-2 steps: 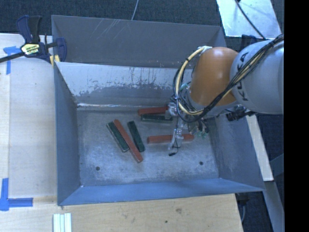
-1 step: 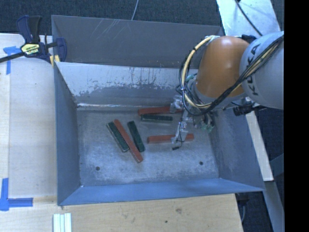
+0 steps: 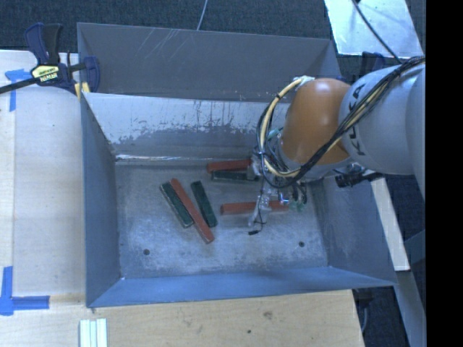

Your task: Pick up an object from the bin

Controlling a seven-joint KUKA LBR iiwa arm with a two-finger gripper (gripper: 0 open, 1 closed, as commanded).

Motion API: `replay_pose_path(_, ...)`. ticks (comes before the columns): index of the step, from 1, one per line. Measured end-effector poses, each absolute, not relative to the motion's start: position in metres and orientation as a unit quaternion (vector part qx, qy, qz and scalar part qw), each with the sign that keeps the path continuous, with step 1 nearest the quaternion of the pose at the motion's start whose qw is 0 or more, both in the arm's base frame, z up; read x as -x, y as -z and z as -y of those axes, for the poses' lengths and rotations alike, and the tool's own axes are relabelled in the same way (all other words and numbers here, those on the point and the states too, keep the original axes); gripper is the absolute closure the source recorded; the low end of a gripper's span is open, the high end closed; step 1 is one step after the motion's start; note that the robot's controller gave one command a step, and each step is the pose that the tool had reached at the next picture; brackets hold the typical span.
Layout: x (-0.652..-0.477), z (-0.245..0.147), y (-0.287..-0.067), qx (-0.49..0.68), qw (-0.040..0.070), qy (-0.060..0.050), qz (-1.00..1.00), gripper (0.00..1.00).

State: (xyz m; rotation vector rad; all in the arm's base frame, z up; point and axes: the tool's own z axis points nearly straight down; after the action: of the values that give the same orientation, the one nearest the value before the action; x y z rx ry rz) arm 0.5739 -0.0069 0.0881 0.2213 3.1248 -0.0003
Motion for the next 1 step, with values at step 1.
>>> replay_pose_path(1,-0.5898,0.0052,-0.0706,-0.059,0.015,0.000,-0.998,1.00)
